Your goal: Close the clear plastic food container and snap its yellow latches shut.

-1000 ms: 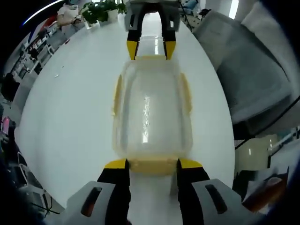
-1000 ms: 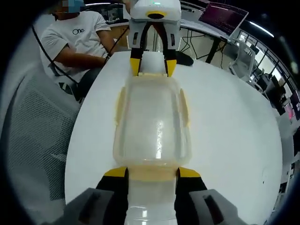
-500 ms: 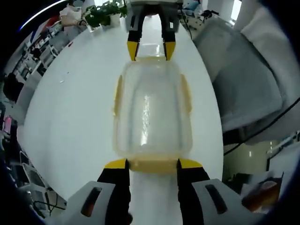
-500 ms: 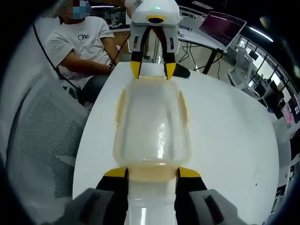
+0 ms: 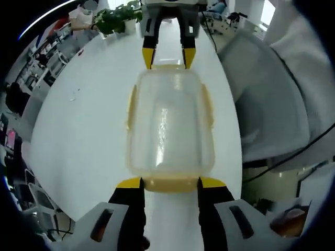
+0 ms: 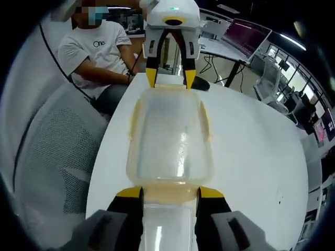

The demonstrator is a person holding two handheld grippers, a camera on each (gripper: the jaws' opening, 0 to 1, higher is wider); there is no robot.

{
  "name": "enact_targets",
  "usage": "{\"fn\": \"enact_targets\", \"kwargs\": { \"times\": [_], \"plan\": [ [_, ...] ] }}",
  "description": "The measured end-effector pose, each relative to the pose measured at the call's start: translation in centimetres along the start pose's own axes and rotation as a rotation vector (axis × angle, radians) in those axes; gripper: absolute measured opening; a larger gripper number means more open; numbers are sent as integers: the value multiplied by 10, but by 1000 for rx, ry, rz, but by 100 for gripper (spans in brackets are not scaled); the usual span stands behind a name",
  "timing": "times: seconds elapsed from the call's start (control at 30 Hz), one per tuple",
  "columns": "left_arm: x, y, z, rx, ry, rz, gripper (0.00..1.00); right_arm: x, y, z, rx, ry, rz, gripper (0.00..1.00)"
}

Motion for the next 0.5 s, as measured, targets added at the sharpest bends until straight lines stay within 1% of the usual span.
{"fn": "enact_targets", "kwargs": {
  "times": [0.17,0.37,0.5],
  "plan": [
    [2,-19,0,0,-5,-1,37,12,11,-1,7,6,-7,37],
    [-2,-36,-1,-4,-13,-5,37,26,24,-2,-2,-2,-6,37],
    [-3,-51,-2,1,-20,-9,37,36,34,-1,5,4,-8,37]
  ]
}}
Point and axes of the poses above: the point that each gripper's makers call its tool centre point, and the gripper's own axes: x roughly backward along the fingers, z roughly to its right, y roughly out of its underside, the point moved 3 cm from there along x, roughly backward along the fingers, and after that the axes turned 10 degrees about -x, right-handed, at the moved point
